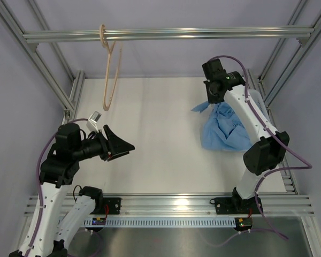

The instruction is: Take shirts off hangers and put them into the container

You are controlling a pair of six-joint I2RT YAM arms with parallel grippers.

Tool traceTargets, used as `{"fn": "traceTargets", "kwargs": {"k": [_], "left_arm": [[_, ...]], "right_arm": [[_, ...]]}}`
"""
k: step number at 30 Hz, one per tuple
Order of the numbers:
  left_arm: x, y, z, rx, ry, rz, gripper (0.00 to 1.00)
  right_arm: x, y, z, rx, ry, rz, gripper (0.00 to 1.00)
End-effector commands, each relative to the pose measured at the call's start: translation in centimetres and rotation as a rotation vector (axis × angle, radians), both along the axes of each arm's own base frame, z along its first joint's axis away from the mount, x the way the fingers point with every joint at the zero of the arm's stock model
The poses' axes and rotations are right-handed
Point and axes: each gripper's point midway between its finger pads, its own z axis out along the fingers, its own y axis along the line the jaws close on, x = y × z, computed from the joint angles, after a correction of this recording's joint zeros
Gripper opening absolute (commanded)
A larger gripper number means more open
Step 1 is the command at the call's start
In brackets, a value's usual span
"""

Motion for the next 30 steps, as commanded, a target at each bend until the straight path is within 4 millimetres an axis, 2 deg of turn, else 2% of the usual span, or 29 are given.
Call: {"fn": "traceTargets", "kwargs": {"k": [1,2,6,9,12,13,17,20,23,27,30], "left_arm": [[-0.9,-0.6,2.6,-0.046,-0.073,-0.071,0.64],[-1.1,-0.6,2.8,-0.046,-0.079,-0.075,0.64],[-1.2,-0.6,3.1,-0.051,-0.091,-0.085,0.64],[-1.4,-0.7,3.6,-0.061,-0.101,-0.096,0.64],[-1.4,-0.7,4.4,-0.064,-0.117,-0.100,0.64],[-1.5,-0.7,4.6,-0.064,-0.124,-0.102,0.64],[-1.7,-0.7,5.4,-0.062,-0.140,-0.104,0.64],[-1.8,-0.6,5.6,-0.061,-0.143,-0.103,0.65],[-1.8,-0.6,5.7,-0.058,-0.142,-0.106,0.65],[-1.6,-0.6,5.2,-0.035,-0.125,-0.116,0.65],[-1.3,-0.5,4.9,-0.012,-0.113,-0.119,0.65]], "right_arm": [[-4.0,-7.4,0.4,-0.127,0.053,-0.241,0.00],[-4.8,-9.7,-0.2,-0.128,0.073,-0.332,0.00],[-7.3,-13.9,-1.0,-0.138,0.123,-0.470,0.00],[-7.6,-15.4,-2.1,-0.152,0.160,-0.518,0.00],[-7.5,-15.1,-5.0,-0.142,0.271,-0.508,0.00],[-7.2,-14.9,-6.8,-0.149,0.335,-0.499,0.00],[-7.4,-12.8,-11.2,-0.075,0.482,-0.478,0.00],[-7.8,-12.4,-13.0,-0.053,0.510,-0.488,0.00],[-7.9,-12.1,-13.7,-0.043,0.530,-0.484,0.00],[-7.6,-11.1,-13.6,0.007,0.546,-0.466,0.00],[-7.6,-10.3,-13.9,0.045,0.574,-0.451,0.08]]}}
